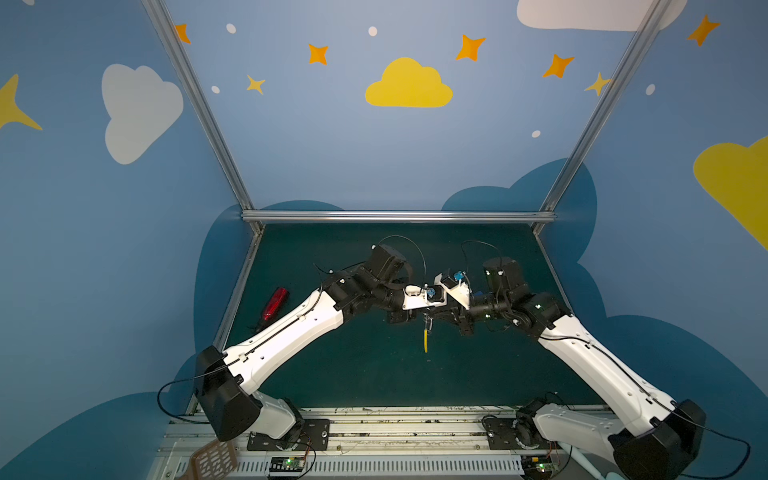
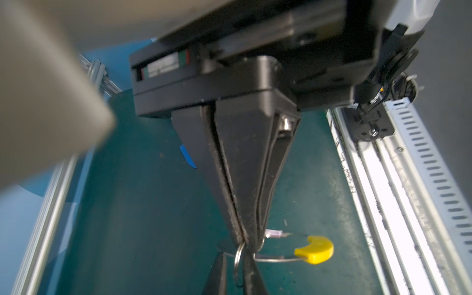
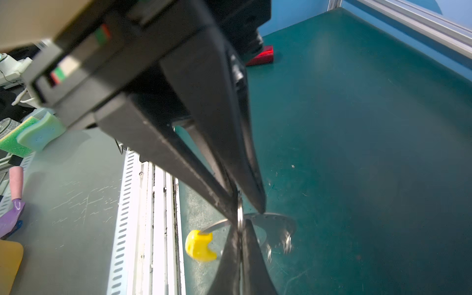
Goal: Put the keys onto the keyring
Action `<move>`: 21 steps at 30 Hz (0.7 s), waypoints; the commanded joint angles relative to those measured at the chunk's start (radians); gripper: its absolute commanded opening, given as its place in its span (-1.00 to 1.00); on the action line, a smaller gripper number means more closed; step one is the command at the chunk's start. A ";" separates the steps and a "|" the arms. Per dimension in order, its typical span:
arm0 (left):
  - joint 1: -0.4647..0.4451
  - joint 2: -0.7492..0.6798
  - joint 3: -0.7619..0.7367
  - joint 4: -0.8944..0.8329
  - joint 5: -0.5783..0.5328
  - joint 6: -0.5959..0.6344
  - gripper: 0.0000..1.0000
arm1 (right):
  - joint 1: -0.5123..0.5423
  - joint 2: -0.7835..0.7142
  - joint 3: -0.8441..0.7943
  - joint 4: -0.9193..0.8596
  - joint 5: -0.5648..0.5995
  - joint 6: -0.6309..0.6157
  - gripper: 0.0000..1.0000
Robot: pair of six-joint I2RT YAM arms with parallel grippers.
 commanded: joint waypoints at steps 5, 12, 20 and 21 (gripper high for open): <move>0.003 0.004 0.029 -0.004 0.058 -0.006 -0.93 | -0.007 -0.032 -0.018 0.046 0.051 0.010 -0.61; 0.034 -0.028 -0.009 0.085 0.156 -0.079 -0.93 | -0.073 -0.113 -0.134 0.167 0.004 0.043 -0.53; 0.043 -0.026 -0.026 0.127 0.182 -0.111 -0.93 | -0.089 -0.134 -0.146 0.208 -0.043 0.044 -0.52; 0.043 -0.025 -0.028 0.131 0.183 -0.114 -0.93 | -0.090 -0.139 -0.148 0.216 -0.048 0.071 -0.51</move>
